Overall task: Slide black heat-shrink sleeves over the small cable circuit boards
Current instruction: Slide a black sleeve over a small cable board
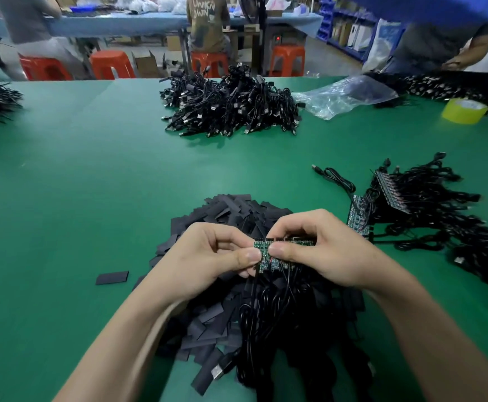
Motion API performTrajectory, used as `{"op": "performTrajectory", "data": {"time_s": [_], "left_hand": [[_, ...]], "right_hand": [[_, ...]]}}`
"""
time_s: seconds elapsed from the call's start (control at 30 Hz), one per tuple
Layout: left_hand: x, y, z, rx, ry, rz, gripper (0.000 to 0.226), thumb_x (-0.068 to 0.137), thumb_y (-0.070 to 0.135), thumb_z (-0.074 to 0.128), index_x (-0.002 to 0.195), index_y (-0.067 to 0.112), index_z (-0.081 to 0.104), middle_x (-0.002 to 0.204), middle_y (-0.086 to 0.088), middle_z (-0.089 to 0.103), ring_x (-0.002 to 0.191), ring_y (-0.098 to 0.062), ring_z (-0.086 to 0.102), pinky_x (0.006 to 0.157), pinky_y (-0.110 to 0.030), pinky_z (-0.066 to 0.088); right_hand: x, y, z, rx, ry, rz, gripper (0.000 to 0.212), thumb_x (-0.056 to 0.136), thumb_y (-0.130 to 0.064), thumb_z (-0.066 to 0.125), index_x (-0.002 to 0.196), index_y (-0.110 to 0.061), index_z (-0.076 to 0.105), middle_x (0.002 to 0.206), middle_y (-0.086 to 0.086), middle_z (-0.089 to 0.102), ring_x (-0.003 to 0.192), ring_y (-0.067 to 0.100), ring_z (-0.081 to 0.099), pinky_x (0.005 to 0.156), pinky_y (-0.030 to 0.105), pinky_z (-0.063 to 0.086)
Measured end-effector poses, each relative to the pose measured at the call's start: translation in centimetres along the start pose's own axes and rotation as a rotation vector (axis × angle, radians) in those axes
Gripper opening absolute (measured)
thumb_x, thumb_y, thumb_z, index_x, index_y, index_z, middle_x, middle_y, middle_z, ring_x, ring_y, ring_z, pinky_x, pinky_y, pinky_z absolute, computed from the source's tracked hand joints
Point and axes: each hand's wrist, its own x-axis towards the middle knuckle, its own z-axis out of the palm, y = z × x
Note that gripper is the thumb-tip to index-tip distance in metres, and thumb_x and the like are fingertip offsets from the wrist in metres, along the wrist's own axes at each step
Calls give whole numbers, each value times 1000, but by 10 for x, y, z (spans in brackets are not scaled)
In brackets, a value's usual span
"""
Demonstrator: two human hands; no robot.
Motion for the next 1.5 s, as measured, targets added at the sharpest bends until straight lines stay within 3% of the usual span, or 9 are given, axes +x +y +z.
{"op": "performTrajectory", "data": {"time_s": [0.4,0.63,0.77,0.87,0.97,1.1,1.27,1.37,1.5], "left_hand": [[-3,4,10,-164,4,-55,7,76,12,73,75,11,80,67,-5,71,56,-7,65,54,-12,49],[-13,-2,21,-201,120,-68,21,70,26,79,84,10,81,72,-6,73,62,-8,67,61,-17,55],[-23,8,22,-226,194,16,22,64,28,82,79,13,81,69,-6,73,60,-9,67,58,-17,55],[-29,17,23,-233,216,99,19,64,28,82,77,15,81,66,-6,71,56,-11,65,58,-18,54],[-32,22,28,-165,247,195,14,65,31,82,73,20,80,66,-2,71,58,-9,65,60,-18,54],[-31,23,30,-99,356,306,5,69,25,81,72,22,79,69,1,73,59,-8,64,64,-19,53],[-34,20,6,223,383,295,11,73,37,87,81,31,81,77,12,76,68,2,62,69,-10,47],[-37,8,-12,727,455,228,19,76,46,83,90,34,82,78,17,74,70,1,64,69,-15,48],[-42,-12,-3,1132,459,162,28,78,63,73,93,40,77,83,18,66,81,-6,63,69,-28,50]], "right_hand": [[-3,0,-3,178,-13,-18,15,92,-6,69,86,-20,72,74,-12,69,70,-3,59,70,13,45],[-9,-3,-22,91,-127,122,10,96,-11,68,88,-15,72,79,-11,71,72,-1,60,71,12,45],[-23,1,-37,-209,-98,294,4,93,-24,73,89,-23,75,80,-2,72,73,4,59,71,21,44],[-32,-5,-36,-583,56,317,15,91,-39,70,105,-35,73,99,-17,71,92,-1,63,82,18,46],[-35,-26,-12,-285,174,145,25,96,-50,59,110,-36,74,105,-24,72,96,-8,63,78,7,43],[-35,-44,37,228,117,68,22,101,-32,52,103,-19,70,96,1,78,96,24,72,94,39,54],[-35,-54,52,402,251,8,26,103,-22,49,82,-21,65,64,-1,62,66,22,69,65,41,48],[-32,-65,29,584,364,-14,27,99,-28,48,79,-23,65,61,-3,50,52,19,61,58,48,45],[-36,-77,-11,529,531,-118,25,101,-28,50,80,-22,63,60,-8,43,45,13,41,46,29,46]]}}
